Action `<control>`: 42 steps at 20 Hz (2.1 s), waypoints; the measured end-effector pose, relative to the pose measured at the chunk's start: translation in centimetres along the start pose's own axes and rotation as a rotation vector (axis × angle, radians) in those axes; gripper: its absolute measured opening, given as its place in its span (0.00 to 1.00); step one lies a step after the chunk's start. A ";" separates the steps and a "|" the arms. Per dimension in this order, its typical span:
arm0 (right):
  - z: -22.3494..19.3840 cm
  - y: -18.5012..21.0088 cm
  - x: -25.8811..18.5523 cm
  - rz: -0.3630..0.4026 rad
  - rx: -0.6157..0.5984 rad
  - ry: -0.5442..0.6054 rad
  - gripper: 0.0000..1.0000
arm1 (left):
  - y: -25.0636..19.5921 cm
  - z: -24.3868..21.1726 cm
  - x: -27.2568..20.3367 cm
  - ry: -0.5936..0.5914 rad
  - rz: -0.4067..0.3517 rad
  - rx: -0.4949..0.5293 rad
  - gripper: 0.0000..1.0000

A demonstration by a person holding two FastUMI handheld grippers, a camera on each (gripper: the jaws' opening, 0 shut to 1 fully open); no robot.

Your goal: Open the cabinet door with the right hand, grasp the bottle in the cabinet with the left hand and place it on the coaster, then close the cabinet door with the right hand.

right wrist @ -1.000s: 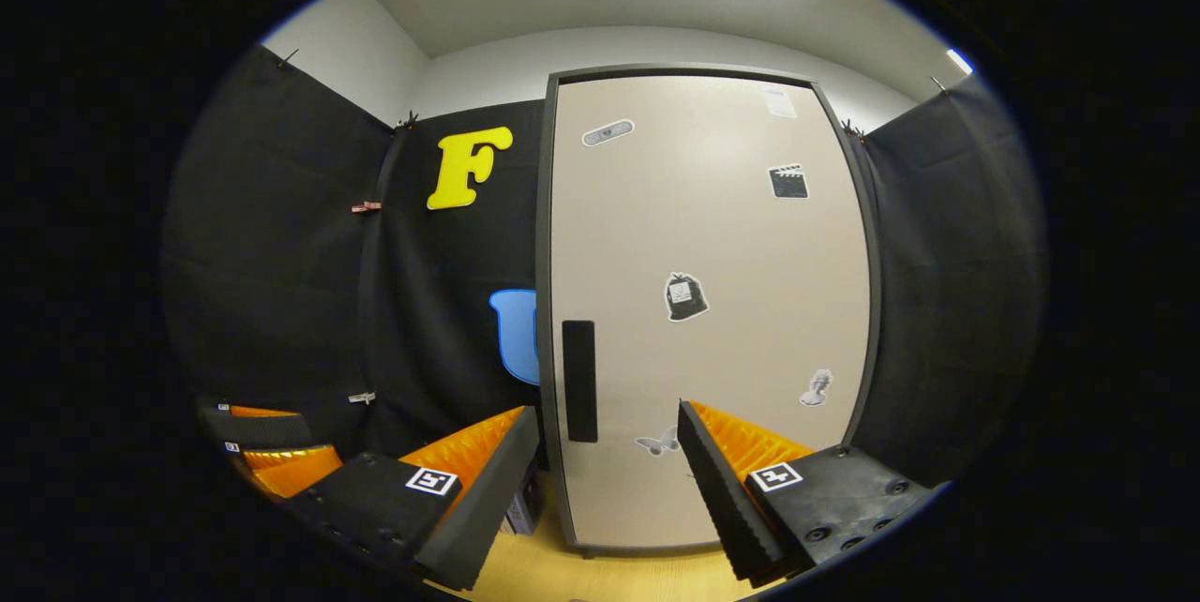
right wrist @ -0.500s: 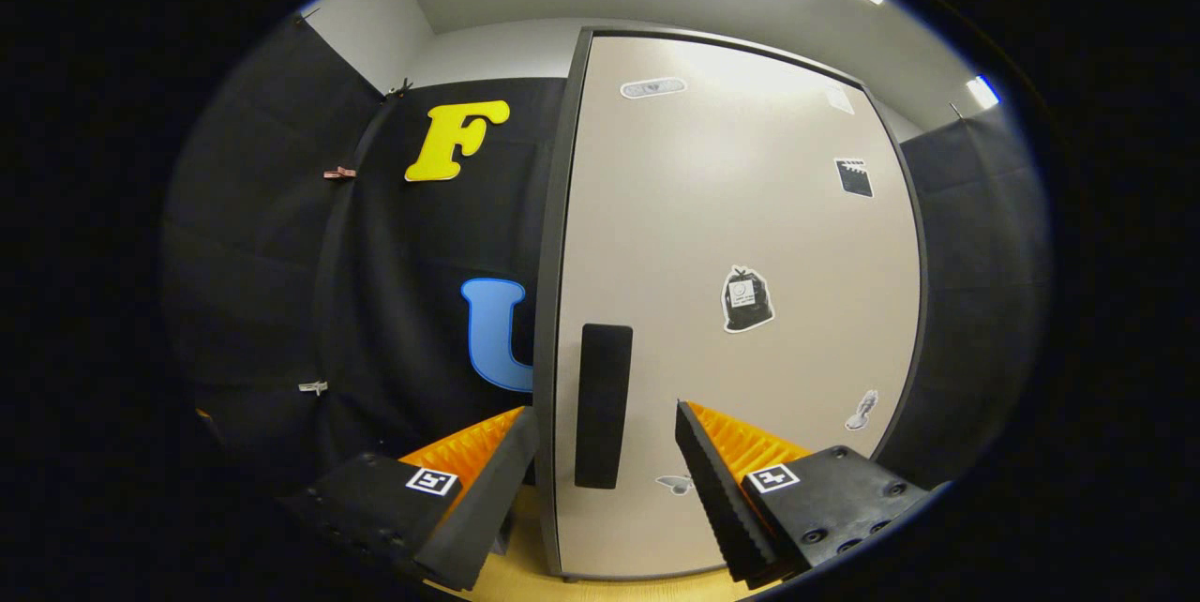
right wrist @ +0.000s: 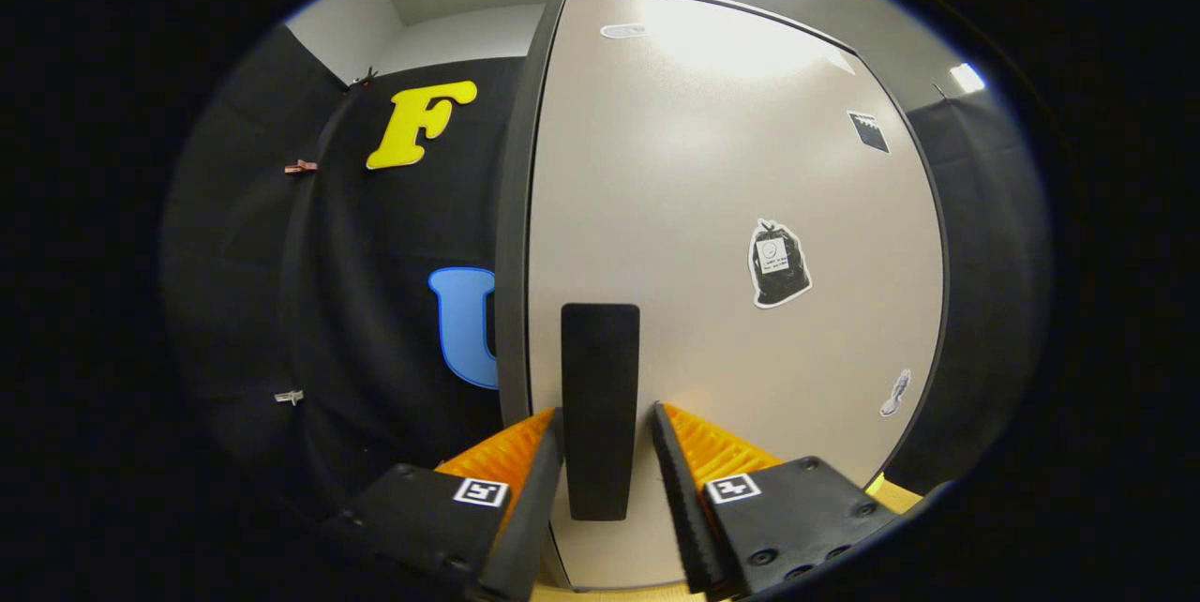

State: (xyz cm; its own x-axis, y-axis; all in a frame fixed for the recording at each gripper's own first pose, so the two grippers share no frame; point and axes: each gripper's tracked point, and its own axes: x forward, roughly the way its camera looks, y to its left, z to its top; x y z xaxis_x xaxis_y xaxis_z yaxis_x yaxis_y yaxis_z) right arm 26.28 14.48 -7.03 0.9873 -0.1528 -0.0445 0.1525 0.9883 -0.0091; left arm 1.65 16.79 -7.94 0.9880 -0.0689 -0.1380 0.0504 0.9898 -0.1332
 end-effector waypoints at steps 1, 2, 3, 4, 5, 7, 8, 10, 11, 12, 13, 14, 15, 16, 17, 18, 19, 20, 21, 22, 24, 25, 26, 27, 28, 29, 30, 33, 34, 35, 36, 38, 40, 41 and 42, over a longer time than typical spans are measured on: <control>0.5 -0.2 -0.3 -0.011 -0.008 -0.012 0.51 | 0.0 -0.1 -0.1 0.003 -0.003 -0.003 0.87; 0.1 0.0 0.7 -0.010 -0.015 -0.022 0.52 | -0.2 -0.2 -0.1 0.006 -0.007 -0.010 0.87; 0.3 -0.1 -0.3 -0.012 -0.029 -0.022 0.35 | -0.2 -0.1 -0.1 0.007 -0.011 -0.015 0.87; 0.3 -0.1 -0.3 -0.011 -0.040 -0.020 0.29 | -0.2 -0.1 -0.3 0.007 -0.012 -0.017 0.87; 0.2 -0.1 -0.4 -0.011 -0.038 -0.013 0.24 | -0.3 0.0 -0.4 0.007 -0.013 -0.014 0.87; 0.2 -0.1 -0.8 0.005 -0.052 -0.002 0.20 | -0.6 -0.2 -0.5 0.007 -0.018 -0.011 0.87; 0.2 -0.1 -1.2 0.016 -0.052 0.004 0.20 | -0.7 -0.1 -0.6 0.005 -0.021 -0.011 0.87; 0.4 0.1 -2.5 0.042 -0.043 0.013 0.20 | -1.1 0.1 -0.7 0.001 -0.030 -0.007 0.87; 0.6 0.1 -3.4 0.053 -0.047 0.017 0.20 | -1.5 0.2 -0.9 -0.001 -0.035 -0.005 0.86; 0.8 0.0 -4.4 0.055 -0.050 0.015 0.20 | -2.2 0.0 -1.6 -0.002 -0.042 -0.006 0.87; 0.8 -0.6 -5.5 0.055 -0.052 0.015 0.20 | -2.8 -0.1 -2.1 -0.001 -0.052 -0.008 0.87; 0.9 -1.1 -6.7 0.056 -0.048 0.016 0.20 | -3.4 -0.3 -2.1 0.001 -0.067 -0.010 0.87; 1.2 -1.0 -7.2 0.060 -0.038 0.023 0.20 | -4.3 -0.2 -2.3 0.004 -0.087 -0.011 0.87; 1.5 -1.1 -8.0 0.066 -0.028 0.027 0.20 | -5.1 -0.5 -2.5 0.007 -0.109 -0.012 0.87; 1.8 -1.5 -8.9 0.070 -0.024 0.032 0.20 | -5.9 -0.5 -2.8 0.010 -0.127 -0.010 0.87; 2.0 -1.9 -9.7 0.072 -0.029 0.036 0.20 | -6.5 -0.5 -2.7 0.014 -0.143 -0.005 0.87; 1.9 -2.7 -10.8 0.073 -0.035 0.041 0.20 | -7.0 -0.4 -2.7 0.017 -0.157 0.000 0.87; 2.0 -3.3 -11.7 0.074 -0.038 0.045 0.20 | -7.5 -0.5 -2.7 0.021 -0.173 0.004 0.87; 2.0 -3.9 -12.4 0.075 -0.037 0.048 0.20 | -8.2 -0.5 -2.9 0.022 -0.190 0.010 0.86; 2.0 -4.4 -13.0 0.076 -0.035 0.052 0.20 | -9.0 -0.5 -3.3 0.021 -0.206 0.015 0.87; 2.1 -5.6 -14.4 0.076 -0.037 0.060 0.20 | -10.3 -0.4 -3.8 0.016 -0.235 0.029 0.87; 2.1 -6.2 -15.2 0.076 -0.036 0.065 0.20 | -10.9 -0.3 -4.1 0.014 -0.249 0.034 0.87; 2.1 -6.9 -15.8 0.073 -0.033 0.069 0.20 | -11.5 -0.4 -4.2 0.012 -0.263 0.037 0.87; 2.3 -7.5 -16.4 0.072 -0.030 0.071 0.20 | -12.1 -0.4 -4.3 0.012 -0.277 0.038 0.87; 2.4 -8.1 -17.0 0.069 -0.024 0.074 0.20 | -12.8 -0.6 -4.3 0.016 -0.290 0.038 0.86; 2.5 -8.9 -17.6 0.067 -0.020 0.074 0.20 | -13.5 -0.7 -4.3 0.022 -0.305 0.038 0.87; 2.5 -9.8 -18.3 0.065 -0.017 0.074 0.19 | -14.4 -1.0 -4.4 0.028 -0.322 0.040 0.87; 2.9 -12.5 -19.8 0.055 -0.003 0.068 0.19 | -16.8 -1.1 -4.4 0.033 -0.363 0.060 0.87; 2.9 -13.4 -20.3 0.053 0.006 0.070 0.19 | -17.6 -1.2 -4.3 0.032 -0.369 0.066 0.86; 2.9 -14.3 -20.8 0.055 0.014 0.075 0.19 | -18.5 -1.2 -3.9 0.032 -0.378 0.067 0.86; 2.9 -15.0 -21.2 0.062 0.019 0.080 0.19 | -19.5 -1.4 -3.6 0.032 -0.387 0.064 0.86; 3.1 -16.4 -21.8 0.084 0.021 0.089 0.19 | -21.6 -1.5 -2.7 0.036 -0.393 0.048 0.87; 3.2 -17.8 -22.5 0.097 0.013 0.089 0.19 | -23.9 -1.9 -1.9 0.051 -0.407 0.030 0.87; 3.1 -18.7 -22.7 0.099 0.009 0.087 0.19 | -25.1 -2.0 -1.5 0.055 -0.418 0.026 0.87; 3.1 -19.5 -22.9 0.101 0.006 0.088 0.19 | -26.1 -2.0 -0.9 0.059 -0.421 0.026 0.87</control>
State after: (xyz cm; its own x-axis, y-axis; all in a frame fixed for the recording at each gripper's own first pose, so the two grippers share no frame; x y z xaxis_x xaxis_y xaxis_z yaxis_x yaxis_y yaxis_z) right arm 0.85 -1.27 -2.69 0.9899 -0.0515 -0.1323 0.0526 0.9986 0.0054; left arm -0.84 -9.27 -6.35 0.8702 -0.4744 -0.1331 0.4525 0.8764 -0.1651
